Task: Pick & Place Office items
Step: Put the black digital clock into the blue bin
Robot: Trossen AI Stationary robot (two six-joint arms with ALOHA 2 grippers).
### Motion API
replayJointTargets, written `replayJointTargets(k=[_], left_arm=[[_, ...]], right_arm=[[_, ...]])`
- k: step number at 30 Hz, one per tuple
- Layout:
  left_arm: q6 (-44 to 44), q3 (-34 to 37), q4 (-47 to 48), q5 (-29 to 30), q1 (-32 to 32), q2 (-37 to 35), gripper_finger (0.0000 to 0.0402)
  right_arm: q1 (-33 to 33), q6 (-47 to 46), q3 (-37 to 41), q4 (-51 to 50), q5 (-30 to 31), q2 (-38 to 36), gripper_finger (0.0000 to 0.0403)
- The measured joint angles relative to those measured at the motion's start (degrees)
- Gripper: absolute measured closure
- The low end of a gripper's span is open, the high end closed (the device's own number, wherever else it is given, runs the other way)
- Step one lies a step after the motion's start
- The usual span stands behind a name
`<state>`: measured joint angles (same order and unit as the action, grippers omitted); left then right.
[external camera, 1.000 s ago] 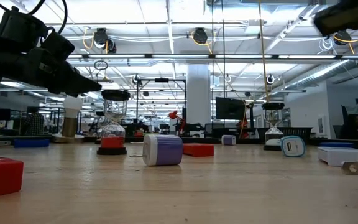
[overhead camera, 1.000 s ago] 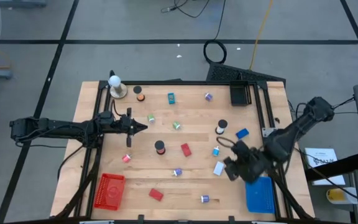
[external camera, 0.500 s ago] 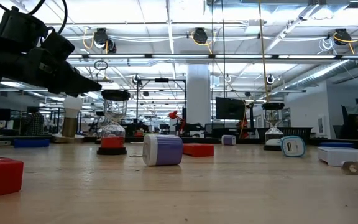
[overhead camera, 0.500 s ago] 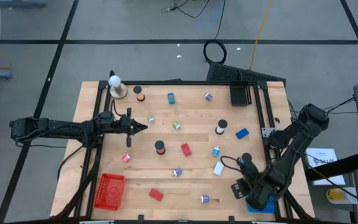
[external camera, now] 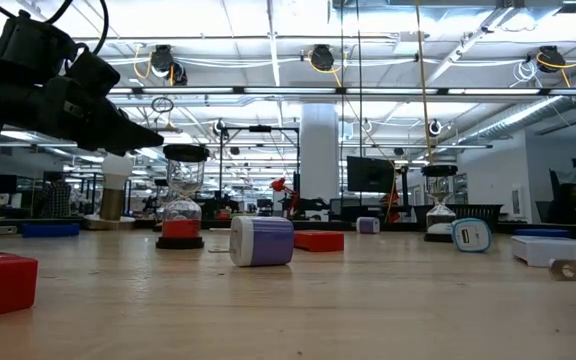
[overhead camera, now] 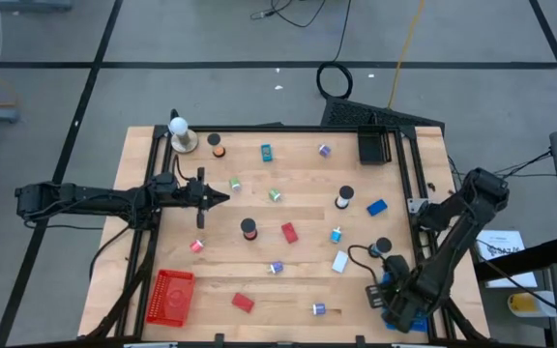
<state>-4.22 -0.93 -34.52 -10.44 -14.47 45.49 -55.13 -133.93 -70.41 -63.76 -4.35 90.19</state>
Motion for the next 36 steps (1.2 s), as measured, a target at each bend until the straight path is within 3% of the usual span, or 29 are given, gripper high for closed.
replayJointTargets(k=[6,19,29,36], left_arm=[[0.0,0.0,0.0,0.0,0.0,0.0,0.0376],[0.0,0.0,0.0,0.0,0.0,0.0,0.0376],[0.0,0.0,0.0,0.0,0.0,0.0,0.0376],[0.0,0.0,0.0,0.0,0.0,0.0,0.0376]], right_arm=[[-0.1,-0.6,0.0,2.2,-5.0,3.4,0.0241],[-1.2,-0.8,0.2,-1.6,-4.6,6.3,0.0241],[-1.3,-0.6,5.2,3.4,-3.9,6.3,0.0239],[-1.3,0.1,8.1,9.4,-3.0,6.3,0.0213]])
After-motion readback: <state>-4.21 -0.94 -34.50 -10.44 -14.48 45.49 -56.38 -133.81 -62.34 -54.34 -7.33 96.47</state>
